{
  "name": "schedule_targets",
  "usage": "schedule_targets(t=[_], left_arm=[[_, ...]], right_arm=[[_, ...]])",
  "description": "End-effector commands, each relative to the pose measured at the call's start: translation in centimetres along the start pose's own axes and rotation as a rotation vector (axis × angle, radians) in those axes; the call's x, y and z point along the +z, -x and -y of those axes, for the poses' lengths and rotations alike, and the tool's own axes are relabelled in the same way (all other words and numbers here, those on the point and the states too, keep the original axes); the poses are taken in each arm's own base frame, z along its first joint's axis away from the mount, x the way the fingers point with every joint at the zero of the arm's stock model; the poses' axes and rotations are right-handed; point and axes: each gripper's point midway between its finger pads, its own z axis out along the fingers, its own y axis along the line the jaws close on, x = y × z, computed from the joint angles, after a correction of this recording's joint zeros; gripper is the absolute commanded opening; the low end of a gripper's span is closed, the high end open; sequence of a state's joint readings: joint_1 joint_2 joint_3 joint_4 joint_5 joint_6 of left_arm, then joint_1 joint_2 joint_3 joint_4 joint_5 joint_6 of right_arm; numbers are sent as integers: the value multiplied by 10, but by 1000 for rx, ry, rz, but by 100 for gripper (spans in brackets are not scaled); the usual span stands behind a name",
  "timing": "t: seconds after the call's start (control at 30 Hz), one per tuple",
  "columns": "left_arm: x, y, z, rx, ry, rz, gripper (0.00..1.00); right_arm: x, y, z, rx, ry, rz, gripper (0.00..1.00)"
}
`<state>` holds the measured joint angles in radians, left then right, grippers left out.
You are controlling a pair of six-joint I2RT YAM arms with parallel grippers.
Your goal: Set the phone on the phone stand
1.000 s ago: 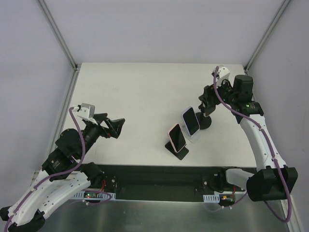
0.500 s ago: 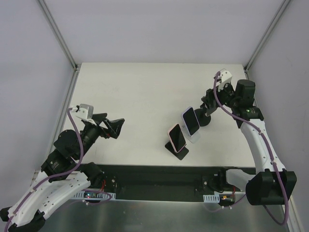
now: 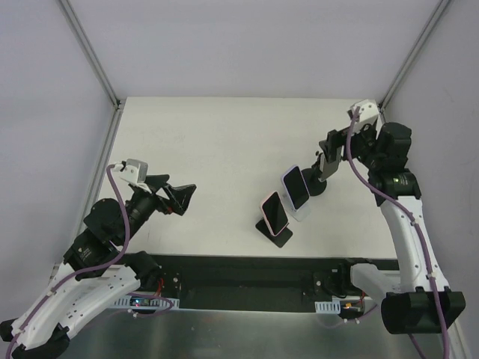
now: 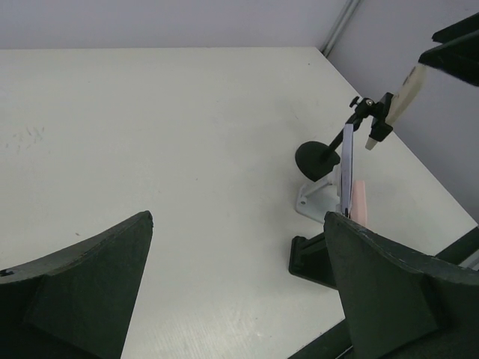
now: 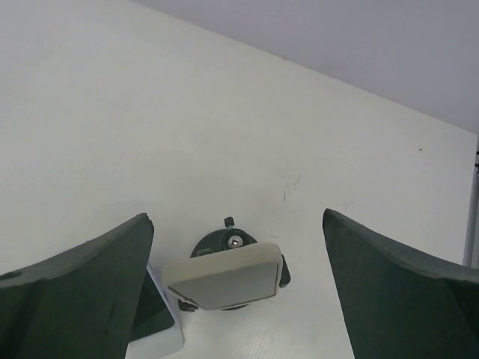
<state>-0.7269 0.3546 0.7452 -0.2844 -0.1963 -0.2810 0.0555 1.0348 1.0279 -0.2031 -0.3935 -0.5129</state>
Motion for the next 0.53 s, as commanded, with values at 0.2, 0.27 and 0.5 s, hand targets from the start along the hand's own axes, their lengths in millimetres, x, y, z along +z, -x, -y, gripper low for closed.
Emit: schedule_targets(t=[0.2, 0.27, 0.5], left_arm=[[0, 56, 34, -26, -106, 74, 96], [0, 67, 38, -23, -115, 87, 96], [-15, 130, 69, 9, -226, 186, 96]], right_arm=[[-145, 106, -1, 273, -284, 229, 97], [-178, 112, -16, 251, -272, 303, 97], [-261, 139, -56, 201, -225, 574, 97]])
